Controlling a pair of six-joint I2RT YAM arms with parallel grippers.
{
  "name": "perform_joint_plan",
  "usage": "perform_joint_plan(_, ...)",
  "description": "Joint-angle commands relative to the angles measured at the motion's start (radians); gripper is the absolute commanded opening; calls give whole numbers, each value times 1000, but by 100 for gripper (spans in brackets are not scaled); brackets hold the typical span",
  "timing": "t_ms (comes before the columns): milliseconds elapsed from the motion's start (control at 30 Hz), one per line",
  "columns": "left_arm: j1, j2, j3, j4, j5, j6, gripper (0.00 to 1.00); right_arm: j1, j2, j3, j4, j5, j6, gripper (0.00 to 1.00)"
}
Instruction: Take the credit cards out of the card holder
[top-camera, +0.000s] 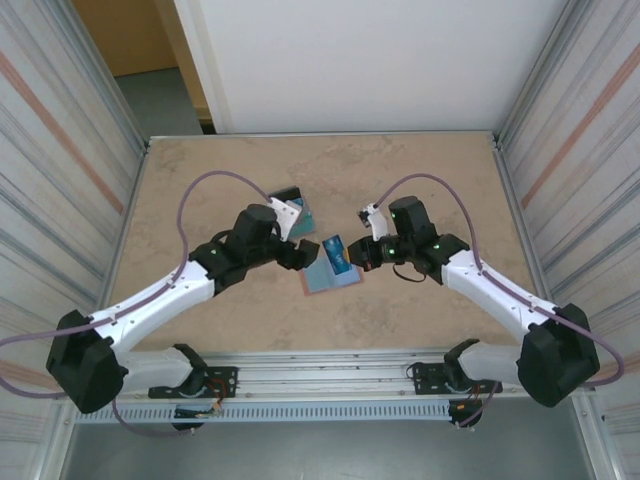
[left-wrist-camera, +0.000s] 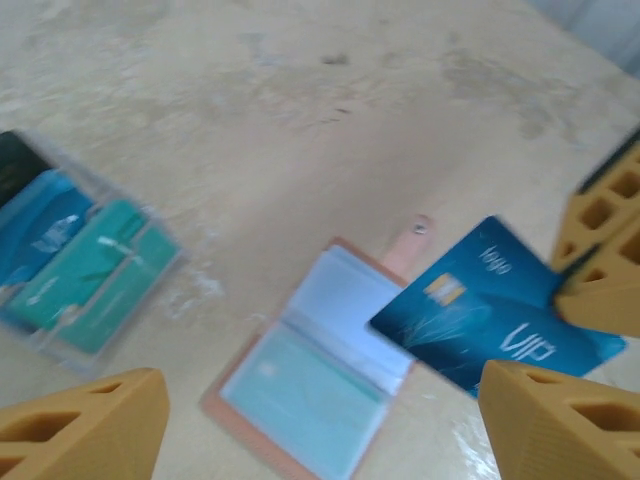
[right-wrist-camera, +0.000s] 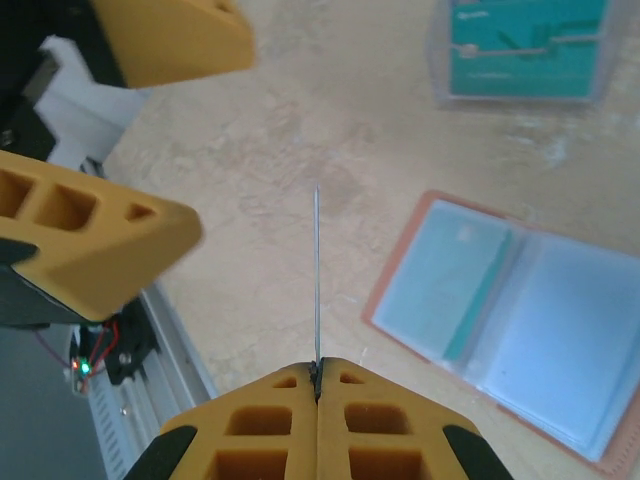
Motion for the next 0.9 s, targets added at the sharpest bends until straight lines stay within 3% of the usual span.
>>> perform_joint_plan(0, 11, -4, 45, -10, 171, 117, 77, 31, -31, 50, -57, -27, -109, 2)
perform_joint_plan(300, 23, 31, 61, -26, 355, 211, 54, 63, -34, 69, -76, -54, -152, 0)
perform_joint_plan(600, 23, 44, 56, -37, 481, 261, 43, 65, -55, 78, -79, -98, -185, 0)
perform_joint_plan(867, 23, 67, 61, -54, 554, 280, 16, 65, -65, 86, -78, -123, -198, 0)
